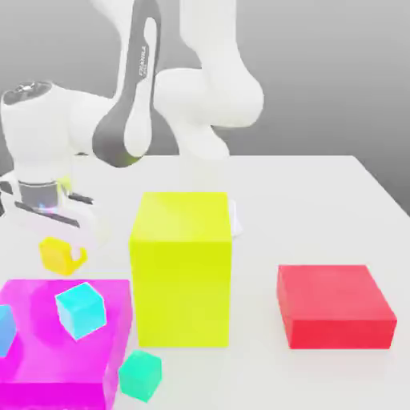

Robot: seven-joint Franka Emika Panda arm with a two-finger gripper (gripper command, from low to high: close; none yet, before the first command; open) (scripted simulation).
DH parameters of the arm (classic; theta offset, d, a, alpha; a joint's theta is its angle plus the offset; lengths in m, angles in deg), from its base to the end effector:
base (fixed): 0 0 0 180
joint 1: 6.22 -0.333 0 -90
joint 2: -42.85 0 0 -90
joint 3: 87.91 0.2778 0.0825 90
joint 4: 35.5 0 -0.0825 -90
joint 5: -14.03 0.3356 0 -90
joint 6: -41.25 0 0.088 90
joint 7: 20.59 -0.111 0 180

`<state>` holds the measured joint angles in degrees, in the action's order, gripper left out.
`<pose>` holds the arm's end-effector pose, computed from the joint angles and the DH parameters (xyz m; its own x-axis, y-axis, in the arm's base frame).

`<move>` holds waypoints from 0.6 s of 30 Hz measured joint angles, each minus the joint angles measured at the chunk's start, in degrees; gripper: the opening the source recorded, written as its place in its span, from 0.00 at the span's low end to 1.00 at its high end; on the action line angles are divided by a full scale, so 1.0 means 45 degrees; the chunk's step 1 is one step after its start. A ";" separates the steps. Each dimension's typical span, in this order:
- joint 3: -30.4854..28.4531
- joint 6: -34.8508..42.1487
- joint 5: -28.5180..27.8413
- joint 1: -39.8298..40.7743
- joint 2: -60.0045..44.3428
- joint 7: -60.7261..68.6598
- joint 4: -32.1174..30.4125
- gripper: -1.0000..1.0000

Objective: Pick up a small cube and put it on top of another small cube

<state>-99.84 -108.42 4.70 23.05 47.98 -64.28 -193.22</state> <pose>0.2795 -0.2377 0.2410 0.2311 -0.9729 -0.0014 -0.9699 -0.2305 0.0789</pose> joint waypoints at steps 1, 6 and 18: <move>0.0104 0.0174 0.0037 -0.0051 0.0054 -0.0542 0.0129 0.00; 0.0649 0.1031 0.0281 -0.0307 0.0320 -0.3227 0.0772 0.00; 0.1973 0.2676 0.1444 -0.0921 0.0769 -0.9623 0.2342 0.00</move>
<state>-90.96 -96.38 11.20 18.91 51.44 -107.58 -182.68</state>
